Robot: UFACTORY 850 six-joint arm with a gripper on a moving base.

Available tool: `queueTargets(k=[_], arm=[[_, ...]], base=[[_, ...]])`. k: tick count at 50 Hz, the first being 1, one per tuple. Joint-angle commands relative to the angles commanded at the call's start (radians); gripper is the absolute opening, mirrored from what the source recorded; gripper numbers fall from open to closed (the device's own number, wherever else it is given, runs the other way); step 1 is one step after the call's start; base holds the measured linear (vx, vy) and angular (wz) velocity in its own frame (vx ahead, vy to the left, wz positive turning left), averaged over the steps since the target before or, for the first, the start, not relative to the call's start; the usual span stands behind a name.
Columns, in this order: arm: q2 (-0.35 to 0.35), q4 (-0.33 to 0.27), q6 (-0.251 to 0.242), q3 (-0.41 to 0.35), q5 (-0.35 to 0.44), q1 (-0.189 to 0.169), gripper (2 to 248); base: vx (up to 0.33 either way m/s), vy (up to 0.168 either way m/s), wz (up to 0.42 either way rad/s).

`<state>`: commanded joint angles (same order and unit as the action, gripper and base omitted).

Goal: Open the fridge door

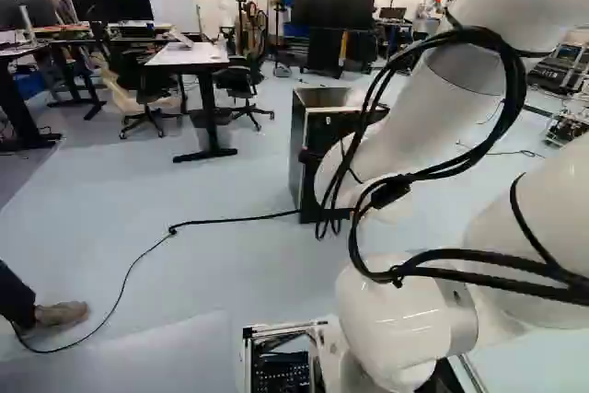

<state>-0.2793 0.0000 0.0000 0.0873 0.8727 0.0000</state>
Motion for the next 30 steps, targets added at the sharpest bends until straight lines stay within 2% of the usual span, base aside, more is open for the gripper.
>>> queueTargets(k=[30], arm=[[0.019,0.000,0.000,0.016,0.000,0.005,247]], base=[[0.000,0.000,0.000]])
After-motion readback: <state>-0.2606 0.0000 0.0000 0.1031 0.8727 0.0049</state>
